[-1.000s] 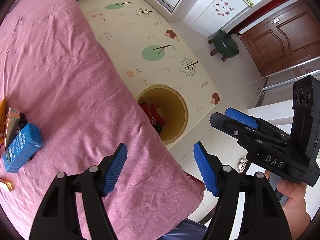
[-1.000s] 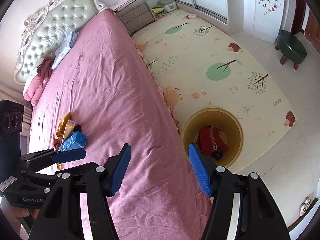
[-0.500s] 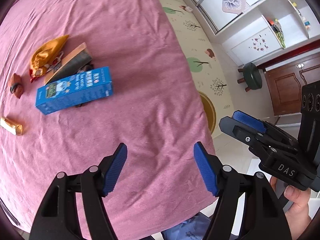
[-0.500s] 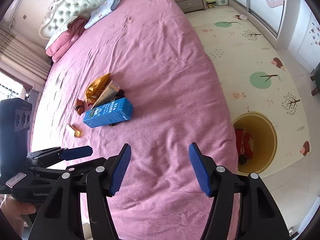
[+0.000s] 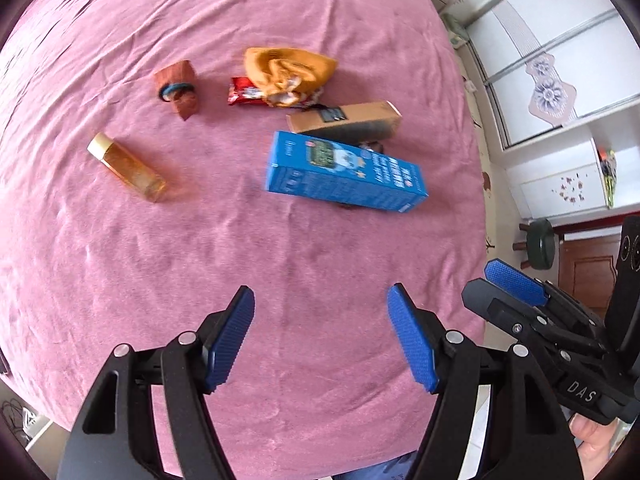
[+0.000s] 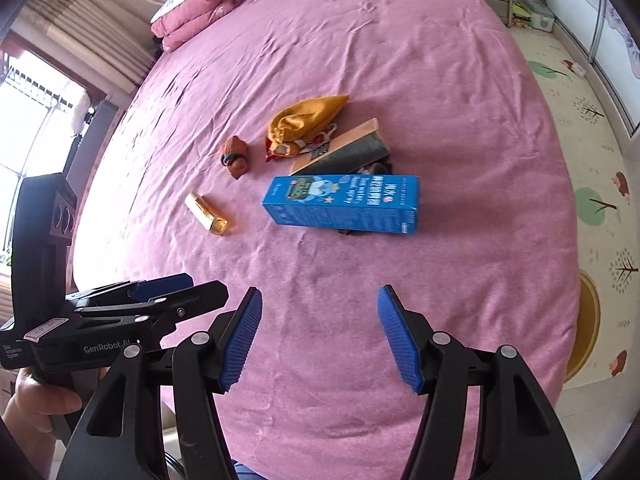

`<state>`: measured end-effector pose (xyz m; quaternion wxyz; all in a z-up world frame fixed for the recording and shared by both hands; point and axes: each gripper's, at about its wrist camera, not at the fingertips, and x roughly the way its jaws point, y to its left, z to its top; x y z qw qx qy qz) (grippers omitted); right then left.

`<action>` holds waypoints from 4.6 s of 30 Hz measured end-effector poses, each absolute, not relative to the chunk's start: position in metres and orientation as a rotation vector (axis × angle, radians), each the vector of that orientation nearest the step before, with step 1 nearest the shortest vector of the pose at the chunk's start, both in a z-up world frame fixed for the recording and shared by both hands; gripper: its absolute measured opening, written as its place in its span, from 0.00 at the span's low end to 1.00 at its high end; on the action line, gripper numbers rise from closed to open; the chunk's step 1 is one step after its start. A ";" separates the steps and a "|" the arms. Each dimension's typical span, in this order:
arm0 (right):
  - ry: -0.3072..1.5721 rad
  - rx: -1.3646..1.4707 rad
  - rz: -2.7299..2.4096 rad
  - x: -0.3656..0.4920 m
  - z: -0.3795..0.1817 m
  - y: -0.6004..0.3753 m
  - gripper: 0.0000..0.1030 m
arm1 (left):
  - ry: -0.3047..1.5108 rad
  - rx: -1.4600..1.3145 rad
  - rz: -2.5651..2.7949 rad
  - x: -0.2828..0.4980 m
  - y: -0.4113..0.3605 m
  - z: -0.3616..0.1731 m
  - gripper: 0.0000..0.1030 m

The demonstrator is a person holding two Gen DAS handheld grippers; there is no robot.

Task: Collect trash
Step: 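Move both open tools back to the bed toward the amber bottle, then grasp the amber bottle with left tool while right tool grasps the rust sock, then lift the amber bottle with left tool while right tool lifts the sock, then carry bottle and sock over the yellow bin and open both tools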

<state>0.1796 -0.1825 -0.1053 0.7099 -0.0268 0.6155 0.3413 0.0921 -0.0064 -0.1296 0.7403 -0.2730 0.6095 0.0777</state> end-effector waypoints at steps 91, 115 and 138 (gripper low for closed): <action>1.587 -0.080 0.844 0.180 -0.175 -0.103 0.27 | 1.290 -0.940 0.430 0.018 0.086 -0.187 0.33; 1.466 0.283 0.467 0.142 -0.137 -0.410 0.27 | 1.465 -0.553 -0.055 0.080 -0.208 -0.154 0.33; 1.327 0.508 0.148 0.193 -0.152 -0.613 0.27 | 1.550 -0.251 -0.348 0.201 -0.409 -0.168 0.33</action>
